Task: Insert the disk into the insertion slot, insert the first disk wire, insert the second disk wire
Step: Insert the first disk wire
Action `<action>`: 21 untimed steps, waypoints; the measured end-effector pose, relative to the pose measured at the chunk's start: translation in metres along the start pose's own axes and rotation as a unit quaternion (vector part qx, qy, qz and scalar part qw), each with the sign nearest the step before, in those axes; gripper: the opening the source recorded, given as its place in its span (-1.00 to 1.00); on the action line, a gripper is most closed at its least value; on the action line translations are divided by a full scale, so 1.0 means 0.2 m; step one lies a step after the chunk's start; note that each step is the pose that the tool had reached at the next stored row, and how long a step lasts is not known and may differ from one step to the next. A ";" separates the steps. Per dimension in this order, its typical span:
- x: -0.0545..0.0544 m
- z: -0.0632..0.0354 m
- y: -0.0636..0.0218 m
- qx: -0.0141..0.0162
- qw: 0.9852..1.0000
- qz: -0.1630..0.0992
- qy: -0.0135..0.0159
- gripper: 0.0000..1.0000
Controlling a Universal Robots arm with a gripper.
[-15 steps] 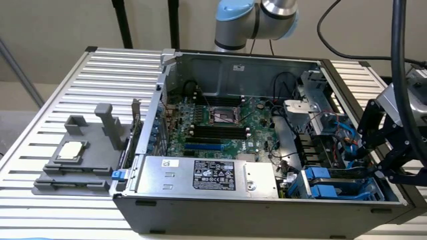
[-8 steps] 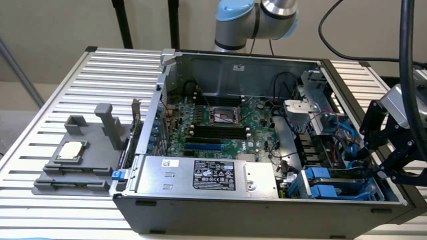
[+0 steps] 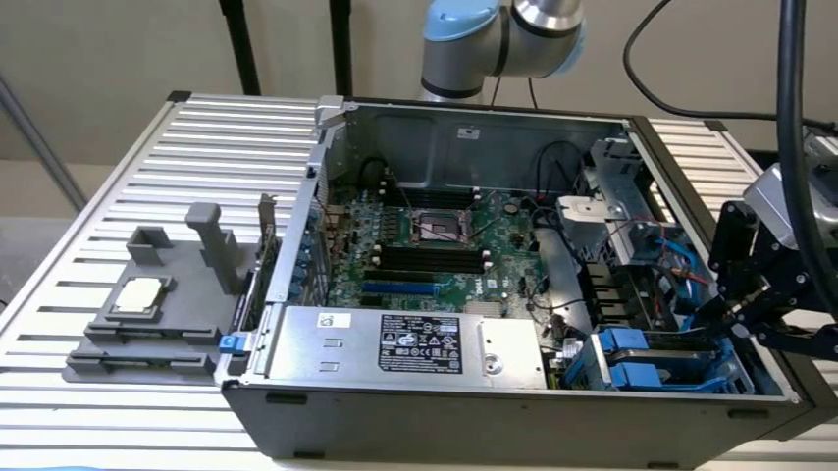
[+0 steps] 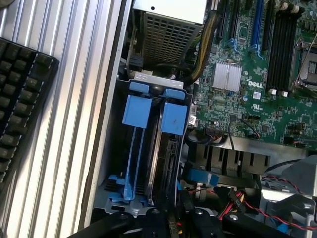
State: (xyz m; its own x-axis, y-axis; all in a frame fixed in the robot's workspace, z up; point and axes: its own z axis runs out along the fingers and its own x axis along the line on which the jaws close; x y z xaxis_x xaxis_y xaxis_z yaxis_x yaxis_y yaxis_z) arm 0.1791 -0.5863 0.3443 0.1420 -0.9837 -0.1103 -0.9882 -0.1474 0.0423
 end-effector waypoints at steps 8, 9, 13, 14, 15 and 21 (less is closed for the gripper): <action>-0.01 0.002 0.041 -0.001 1.000 0.000 0.001 -0.67; -0.01 0.002 0.054 -0.002 1.000 0.000 0.001 -0.67; -0.02 0.005 0.088 -0.007 1.000 0.001 0.001 -0.67; -0.02 0.005 0.091 -0.009 1.000 0.001 0.001 -0.67; -0.02 0.005 0.094 -0.011 1.000 0.001 0.001 -0.67; -0.02 0.006 0.101 -0.020 1.000 0.006 0.013 -0.67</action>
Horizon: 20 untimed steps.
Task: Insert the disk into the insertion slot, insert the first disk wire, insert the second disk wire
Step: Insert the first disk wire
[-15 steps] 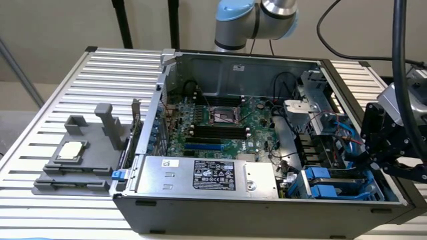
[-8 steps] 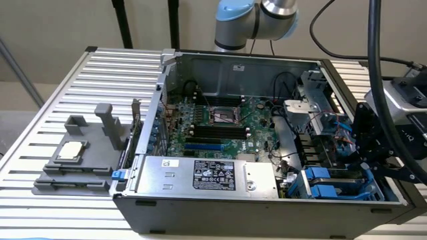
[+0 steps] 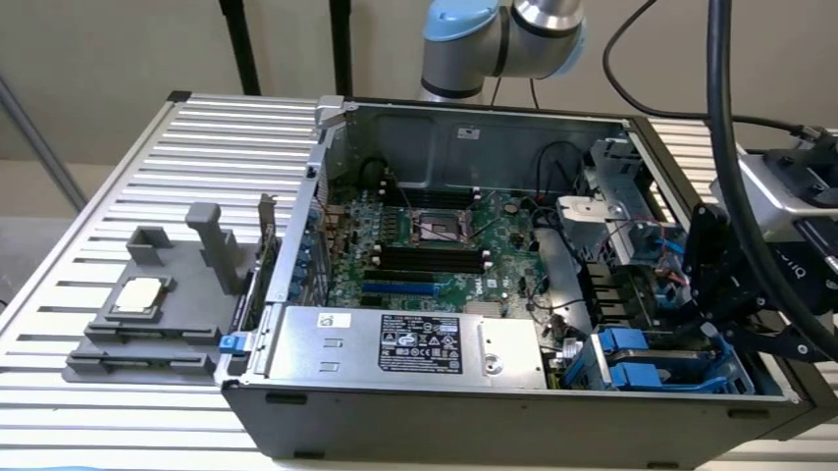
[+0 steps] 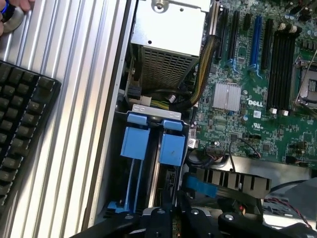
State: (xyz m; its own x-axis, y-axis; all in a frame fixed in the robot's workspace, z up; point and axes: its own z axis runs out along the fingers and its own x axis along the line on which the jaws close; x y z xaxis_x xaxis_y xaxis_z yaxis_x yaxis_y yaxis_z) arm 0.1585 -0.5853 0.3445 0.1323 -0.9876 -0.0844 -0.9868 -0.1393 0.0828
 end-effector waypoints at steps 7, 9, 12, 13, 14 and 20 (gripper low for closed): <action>0.00 0.015 0.002 -0.005 1.000 0.019 0.013 -0.67; 0.00 0.019 0.001 -0.007 1.000 0.026 0.013 -0.67; 0.00 0.023 0.001 -0.007 0.999 0.035 0.012 -0.67; 0.00 0.024 0.000 -0.007 0.999 0.037 0.012 -0.67; 0.00 0.025 0.000 -0.007 0.999 0.040 0.012 -0.67; -0.02 0.026 -0.002 -0.006 0.999 0.050 0.013 -0.67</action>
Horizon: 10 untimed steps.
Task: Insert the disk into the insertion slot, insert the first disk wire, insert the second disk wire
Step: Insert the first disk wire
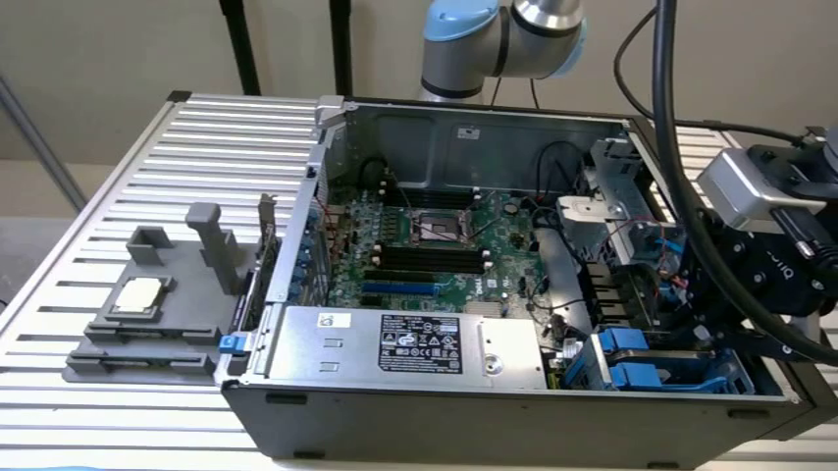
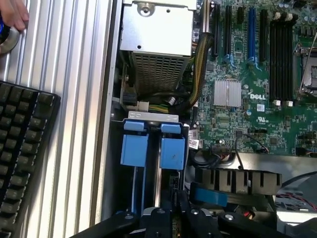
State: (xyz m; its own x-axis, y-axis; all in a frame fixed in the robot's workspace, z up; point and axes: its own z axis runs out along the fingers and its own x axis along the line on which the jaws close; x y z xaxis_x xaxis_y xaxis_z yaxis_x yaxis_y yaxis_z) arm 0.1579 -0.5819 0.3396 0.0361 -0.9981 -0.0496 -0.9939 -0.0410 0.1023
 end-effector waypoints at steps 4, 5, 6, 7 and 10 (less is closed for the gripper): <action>-0.01 0.002 -0.003 0.000 1.000 0.006 0.002 -0.67; -0.01 0.002 -0.005 0.000 1.000 0.008 0.002 -0.67; -0.01 0.003 -0.007 0.000 1.000 0.009 0.002 -0.67; -0.01 0.003 -0.009 0.000 1.000 0.011 0.003 -0.67; -0.01 0.006 -0.011 0.000 1.000 0.016 0.004 -0.67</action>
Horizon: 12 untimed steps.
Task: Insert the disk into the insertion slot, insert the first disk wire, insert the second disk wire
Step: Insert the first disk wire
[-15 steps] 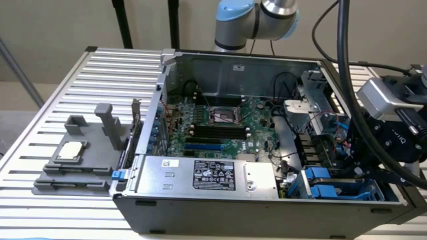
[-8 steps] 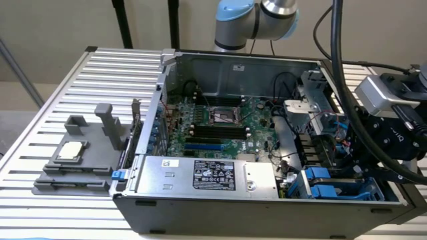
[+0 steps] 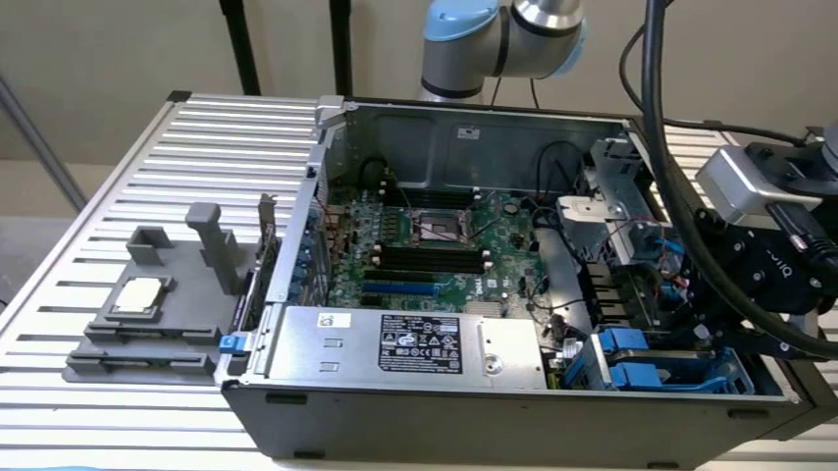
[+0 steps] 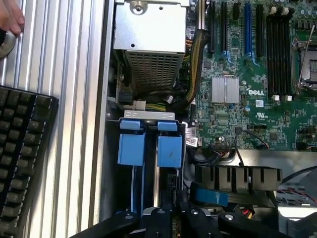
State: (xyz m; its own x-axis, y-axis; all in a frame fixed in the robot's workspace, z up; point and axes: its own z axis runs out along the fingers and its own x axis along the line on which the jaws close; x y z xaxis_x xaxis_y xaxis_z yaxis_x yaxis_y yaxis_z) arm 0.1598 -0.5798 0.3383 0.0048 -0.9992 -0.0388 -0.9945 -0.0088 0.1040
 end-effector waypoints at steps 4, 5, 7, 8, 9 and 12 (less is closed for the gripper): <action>0.00 0.003 -0.002 0.000 1.000 0.004 0.001 -0.67; 0.00 0.004 -0.002 0.000 1.000 0.005 0.002 -0.67; 0.00 0.006 -0.003 0.000 1.000 0.007 0.002 -0.67; 0.00 0.007 -0.004 0.000 1.000 0.008 0.002 -0.67; 0.00 0.008 -0.005 -0.001 1.000 0.008 0.002 -0.67; -0.01 0.011 -0.007 0.000 1.000 0.010 0.002 -0.67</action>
State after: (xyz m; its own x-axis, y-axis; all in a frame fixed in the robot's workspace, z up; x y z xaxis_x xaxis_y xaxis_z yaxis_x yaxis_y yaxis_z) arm 0.1610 -0.5772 0.3361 -0.0147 -0.9994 -0.0327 -0.9943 0.0112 0.1057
